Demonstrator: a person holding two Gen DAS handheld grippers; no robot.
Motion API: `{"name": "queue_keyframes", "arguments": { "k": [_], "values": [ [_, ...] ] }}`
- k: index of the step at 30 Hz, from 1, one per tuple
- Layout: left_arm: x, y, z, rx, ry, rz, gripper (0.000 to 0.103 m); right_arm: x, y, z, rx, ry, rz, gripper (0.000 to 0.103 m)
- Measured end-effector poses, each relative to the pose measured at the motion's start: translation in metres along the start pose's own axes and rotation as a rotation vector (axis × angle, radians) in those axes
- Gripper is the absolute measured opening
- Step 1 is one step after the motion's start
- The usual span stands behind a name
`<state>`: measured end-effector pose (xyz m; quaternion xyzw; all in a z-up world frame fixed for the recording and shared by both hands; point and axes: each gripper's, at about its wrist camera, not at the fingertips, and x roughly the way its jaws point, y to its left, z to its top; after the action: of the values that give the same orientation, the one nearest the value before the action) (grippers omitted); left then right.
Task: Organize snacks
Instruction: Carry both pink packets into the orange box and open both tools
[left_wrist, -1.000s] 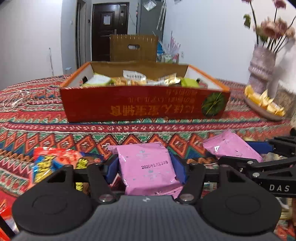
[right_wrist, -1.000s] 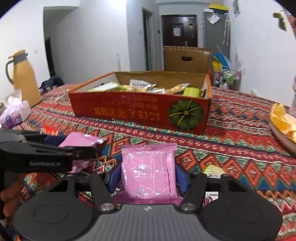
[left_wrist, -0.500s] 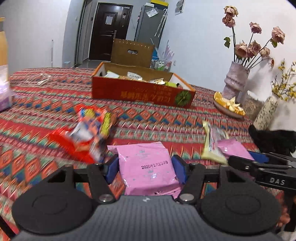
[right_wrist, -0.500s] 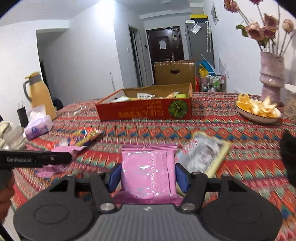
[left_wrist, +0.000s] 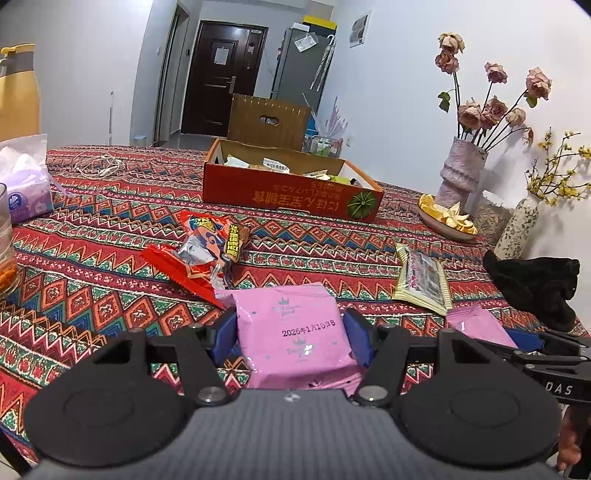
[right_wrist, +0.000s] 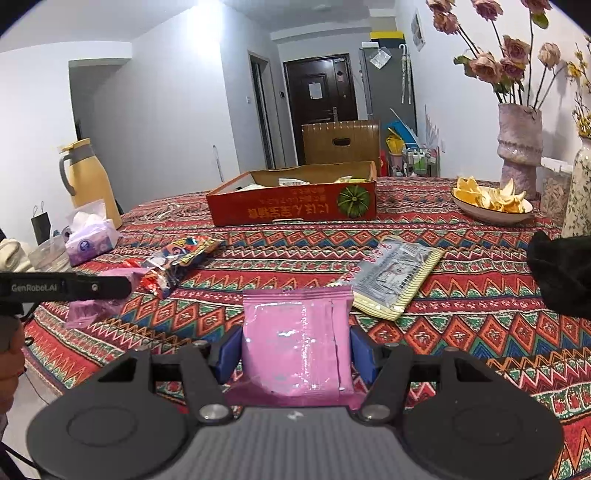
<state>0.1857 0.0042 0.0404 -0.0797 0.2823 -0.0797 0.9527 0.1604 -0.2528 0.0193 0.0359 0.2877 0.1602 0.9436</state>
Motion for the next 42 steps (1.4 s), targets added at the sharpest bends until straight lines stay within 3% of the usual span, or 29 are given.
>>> {"name": "queue_keyframes", "arguments": {
  "k": [12,25,31,34,36,39,42],
  "values": [
    [0.033,0.009,0.037,0.009,-0.029,-0.006,0.062,0.039,0.006,0.033,-0.072,0.006,0.011,0.061],
    [0.110,0.011,0.142,0.112,-0.122,-0.043,0.062,0.135,0.001,0.138,-0.177,-0.067,0.067,0.061],
    [0.176,0.019,0.190,0.095,-0.104,-0.051,0.062,0.197,-0.006,0.187,-0.179,-0.047,0.121,0.061],
    [0.216,0.027,0.208,0.059,-0.071,-0.073,0.062,0.236,-0.015,0.209,-0.131,-0.030,0.137,0.061],
    [0.247,0.032,0.214,0.053,-0.072,-0.049,0.062,0.263,-0.023,0.220,-0.082,-0.028,0.139,0.061],
    [0.292,0.043,0.216,0.028,-0.051,-0.030,0.063,0.303,-0.031,0.228,-0.013,-0.011,0.105,0.061],
    [0.322,0.058,0.214,-0.035,-0.010,-0.065,0.062,0.338,-0.040,0.226,0.037,0.008,0.050,0.061]
  ]
}}
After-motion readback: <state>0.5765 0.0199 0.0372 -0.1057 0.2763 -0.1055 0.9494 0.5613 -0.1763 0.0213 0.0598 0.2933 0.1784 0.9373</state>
